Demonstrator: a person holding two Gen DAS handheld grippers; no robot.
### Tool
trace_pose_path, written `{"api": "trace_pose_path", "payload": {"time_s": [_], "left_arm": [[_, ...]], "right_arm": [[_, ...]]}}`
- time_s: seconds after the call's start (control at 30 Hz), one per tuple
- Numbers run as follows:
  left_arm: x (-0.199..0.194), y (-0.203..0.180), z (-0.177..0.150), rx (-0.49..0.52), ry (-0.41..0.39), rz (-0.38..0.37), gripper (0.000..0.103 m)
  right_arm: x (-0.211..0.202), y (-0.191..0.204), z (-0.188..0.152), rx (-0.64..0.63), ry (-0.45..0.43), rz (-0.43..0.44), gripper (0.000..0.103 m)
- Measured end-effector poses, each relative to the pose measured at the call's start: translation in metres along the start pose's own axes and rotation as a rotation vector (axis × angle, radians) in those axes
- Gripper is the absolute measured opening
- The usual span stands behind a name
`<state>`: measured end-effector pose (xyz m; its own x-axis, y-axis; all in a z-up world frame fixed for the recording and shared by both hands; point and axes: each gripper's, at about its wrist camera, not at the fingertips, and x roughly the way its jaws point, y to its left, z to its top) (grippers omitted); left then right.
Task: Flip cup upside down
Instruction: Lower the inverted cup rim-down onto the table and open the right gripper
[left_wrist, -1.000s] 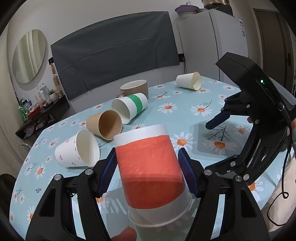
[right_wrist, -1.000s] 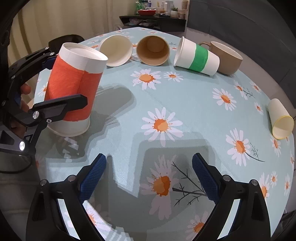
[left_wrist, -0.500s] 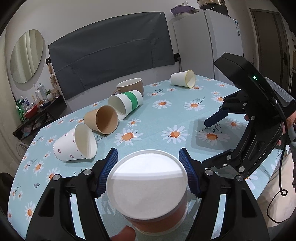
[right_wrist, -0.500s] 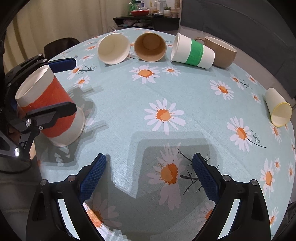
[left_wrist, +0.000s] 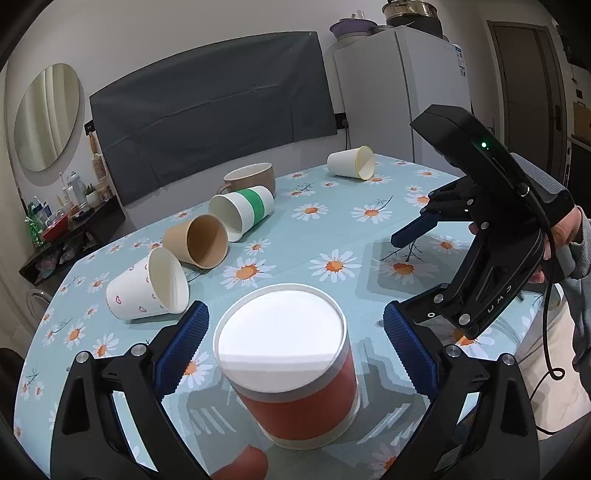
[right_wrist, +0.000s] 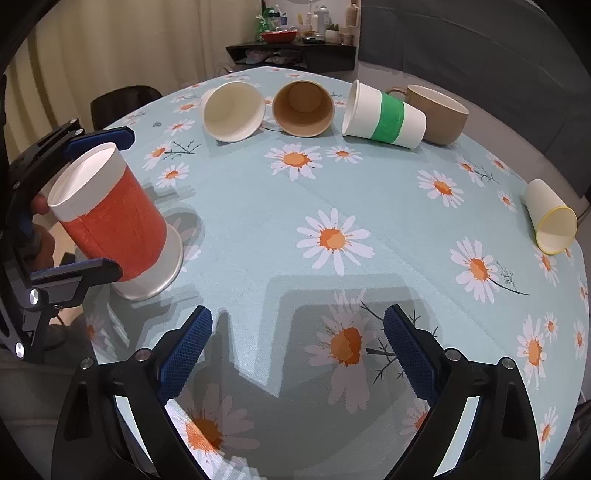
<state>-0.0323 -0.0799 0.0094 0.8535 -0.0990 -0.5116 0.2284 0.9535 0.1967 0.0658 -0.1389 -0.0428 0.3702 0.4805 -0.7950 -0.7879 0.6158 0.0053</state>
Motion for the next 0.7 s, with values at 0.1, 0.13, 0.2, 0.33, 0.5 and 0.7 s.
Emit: {"api": "trace_pose_path", "payload": {"time_s": [0.1,0.13,0.2,0.33,0.5,0.7], "left_arm": [[-0.002,0.002,-0.002,-0.015,0.001,-0.016,0.094],[-0.003,0.002,-0.003,-0.017,0.001,-0.02,0.094],[-0.005,0.002,-0.006,-0.014,-0.002,-0.024,0.094],[-0.012,0.0,-0.012,-0.002,-0.011,-0.026,0.095],[-0.021,0.0,-0.021,0.011,-0.033,-0.025,0.095],[-0.026,0.003,-0.034,-0.01,-0.042,-0.026,0.096]], "right_arm": [[-0.001,0.004,-0.002,0.006,-0.011,-0.001,0.09],[-0.002,0.005,-0.002,0.009,-0.016,0.0,0.09],[-0.004,0.007,-0.004,0.018,-0.029,-0.001,0.09],[-0.006,0.011,-0.009,0.041,-0.052,0.003,0.09],[-0.009,0.022,-0.019,0.038,-0.082,-0.021,0.092],[-0.021,0.05,-0.033,0.02,-0.169,-0.114,0.093]]}}
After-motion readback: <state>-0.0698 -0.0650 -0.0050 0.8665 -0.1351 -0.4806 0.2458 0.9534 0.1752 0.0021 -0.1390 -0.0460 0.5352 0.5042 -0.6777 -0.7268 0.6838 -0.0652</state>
